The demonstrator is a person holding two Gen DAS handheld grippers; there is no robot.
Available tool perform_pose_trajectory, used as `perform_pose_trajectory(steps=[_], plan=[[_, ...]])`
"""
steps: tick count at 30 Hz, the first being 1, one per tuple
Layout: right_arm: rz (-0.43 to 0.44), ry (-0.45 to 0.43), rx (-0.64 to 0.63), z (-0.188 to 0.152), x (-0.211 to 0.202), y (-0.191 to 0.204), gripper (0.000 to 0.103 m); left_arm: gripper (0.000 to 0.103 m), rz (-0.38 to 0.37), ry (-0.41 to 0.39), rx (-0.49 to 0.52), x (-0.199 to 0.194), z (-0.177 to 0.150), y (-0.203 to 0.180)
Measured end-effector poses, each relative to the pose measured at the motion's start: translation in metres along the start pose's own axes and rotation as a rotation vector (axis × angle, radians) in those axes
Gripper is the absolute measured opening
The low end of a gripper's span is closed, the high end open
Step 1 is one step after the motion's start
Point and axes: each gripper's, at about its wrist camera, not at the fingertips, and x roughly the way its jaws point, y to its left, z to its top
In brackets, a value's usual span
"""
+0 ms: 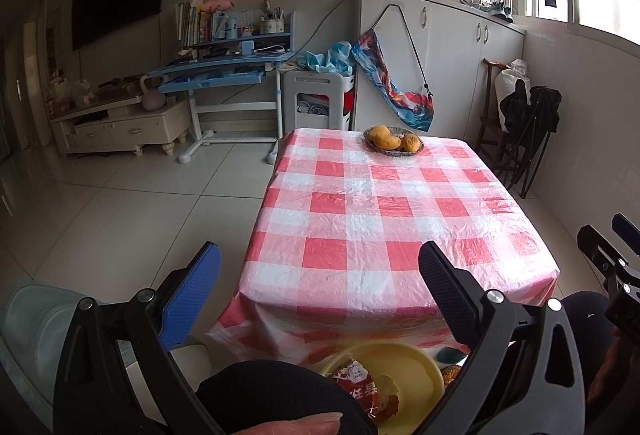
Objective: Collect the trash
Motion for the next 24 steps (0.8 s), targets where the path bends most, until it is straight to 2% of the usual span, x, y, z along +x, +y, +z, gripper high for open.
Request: perform_pose_trajectory(steps=[24], plan=[[-0.001,0.003,-0.004,0.0013,-0.0002,0.0021,0.096,0.095,0.001,0.0,0.001,-0.0002,-0.0001,-0.0003]])
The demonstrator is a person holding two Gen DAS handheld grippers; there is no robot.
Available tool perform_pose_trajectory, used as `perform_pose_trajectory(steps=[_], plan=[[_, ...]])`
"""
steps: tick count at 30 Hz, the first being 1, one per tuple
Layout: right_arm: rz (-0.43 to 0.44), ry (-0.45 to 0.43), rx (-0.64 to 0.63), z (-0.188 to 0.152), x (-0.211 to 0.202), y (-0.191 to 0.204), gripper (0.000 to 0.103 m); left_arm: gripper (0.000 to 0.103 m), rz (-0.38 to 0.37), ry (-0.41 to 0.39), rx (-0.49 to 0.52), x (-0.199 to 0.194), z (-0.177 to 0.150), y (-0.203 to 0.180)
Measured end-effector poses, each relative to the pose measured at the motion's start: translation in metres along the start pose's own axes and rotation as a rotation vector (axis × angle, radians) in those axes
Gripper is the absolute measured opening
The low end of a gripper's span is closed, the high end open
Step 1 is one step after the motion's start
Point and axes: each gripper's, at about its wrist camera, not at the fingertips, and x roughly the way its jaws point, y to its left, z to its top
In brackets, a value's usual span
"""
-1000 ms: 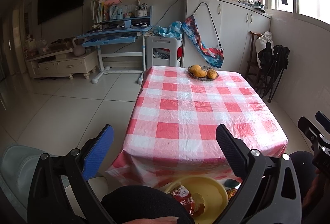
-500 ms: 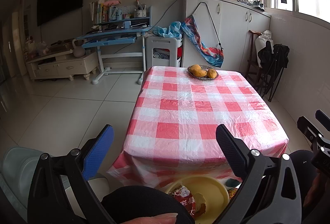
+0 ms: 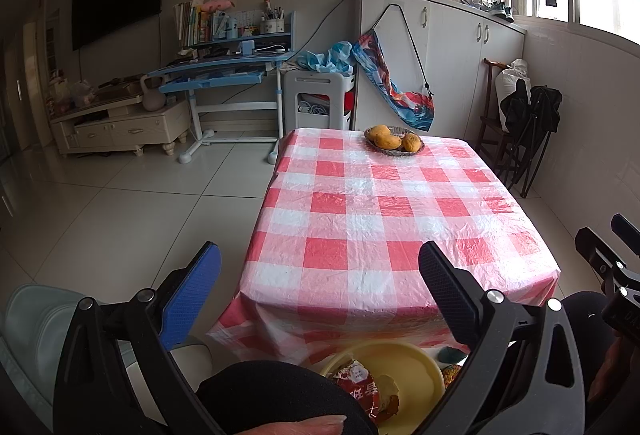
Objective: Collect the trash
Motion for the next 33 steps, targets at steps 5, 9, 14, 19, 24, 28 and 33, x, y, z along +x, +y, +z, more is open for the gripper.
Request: perform_pose_trajectory(steps=[5,9,14,19,24,28,33], plan=[[0.0,0.001,-0.001,0.0,0.0,0.0,0.096,0.095,0.0,0.0,0.0,0.0,0.0,0.0],[0.0,0.001,-0.001,0.001,0.0,0.001,0.096,0.095,0.0,0.0,0.001,0.0,0.0,0.0],[-0.001,0.001,-0.003,0.001,0.0,0.001,0.096,0.095,0.002,0.0,0.003,0.0,0.0,-0.001],[-0.001,0.003,-0.004,0.002,0.0,0.002,0.096,0.095,0.0,0.001,0.0,0.0,0.0,-0.001],[-0.002,0.004,-0.007,0.002,0.0,0.002,0.096,0.095,-0.006,0.003,0.0,-0.001,0.0,0.0],[-0.002,0.005,-0.008,0.002,0.0,0.002,0.096,0.095,-0.043,-0.02,0.004,-0.006,-0.002,0.005],[0.014,0.035,0.025,0.004,0.003,-0.006,0.096,0.095,-0.068,-0.065,0.009,-0.016,-0.003,0.014]])
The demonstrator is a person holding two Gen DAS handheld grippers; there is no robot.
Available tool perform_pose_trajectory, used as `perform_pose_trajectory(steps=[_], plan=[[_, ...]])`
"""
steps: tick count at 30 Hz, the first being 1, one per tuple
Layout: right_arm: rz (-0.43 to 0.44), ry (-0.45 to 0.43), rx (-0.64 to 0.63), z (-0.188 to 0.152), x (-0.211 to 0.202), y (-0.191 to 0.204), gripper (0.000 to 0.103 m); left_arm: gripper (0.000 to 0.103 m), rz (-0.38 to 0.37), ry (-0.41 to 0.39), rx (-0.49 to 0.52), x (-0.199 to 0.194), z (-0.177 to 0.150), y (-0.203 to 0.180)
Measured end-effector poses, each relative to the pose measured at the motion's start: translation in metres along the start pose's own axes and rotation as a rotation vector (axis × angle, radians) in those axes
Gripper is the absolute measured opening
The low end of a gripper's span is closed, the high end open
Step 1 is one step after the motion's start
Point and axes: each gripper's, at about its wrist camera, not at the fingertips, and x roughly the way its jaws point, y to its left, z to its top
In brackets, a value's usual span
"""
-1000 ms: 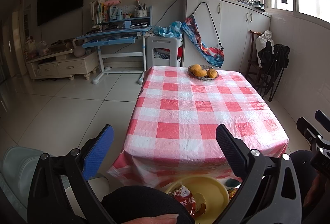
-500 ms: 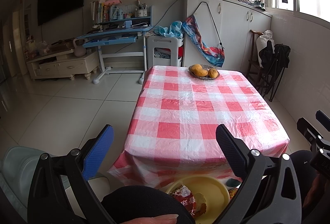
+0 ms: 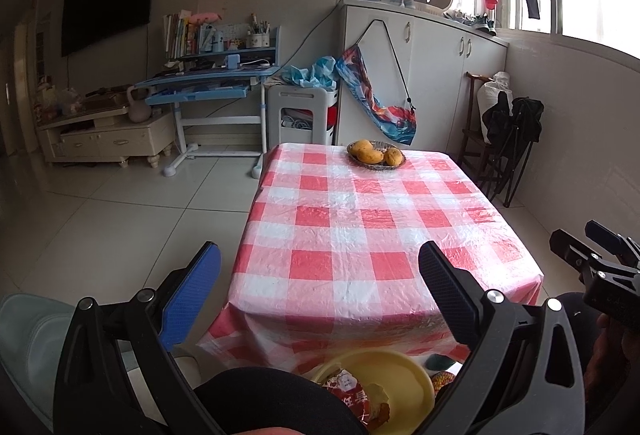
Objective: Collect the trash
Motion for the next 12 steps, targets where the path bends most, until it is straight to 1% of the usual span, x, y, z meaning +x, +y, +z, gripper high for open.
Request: perform_pose_trajectory(steps=[4,6,9,12], plan=[[0.07,0.087,0.094,0.007,0.018,-0.023,0.096,0.095,0.021,0.035,-0.023,0.001,0.002,0.009],[0.077,0.124,0.129,0.013,0.032,-0.035,0.096,0.095,0.029,0.062,-0.037,0.002,0.003,0.017],[0.082,0.195,0.125,0.025,0.064,-0.043,0.096,0.095,0.042,0.078,-0.041,0.003,0.002,0.023],[0.07,0.259,0.108,0.035,0.103,-0.048,0.096,0.095,0.053,0.088,-0.02,0.003,0.001,0.022]])
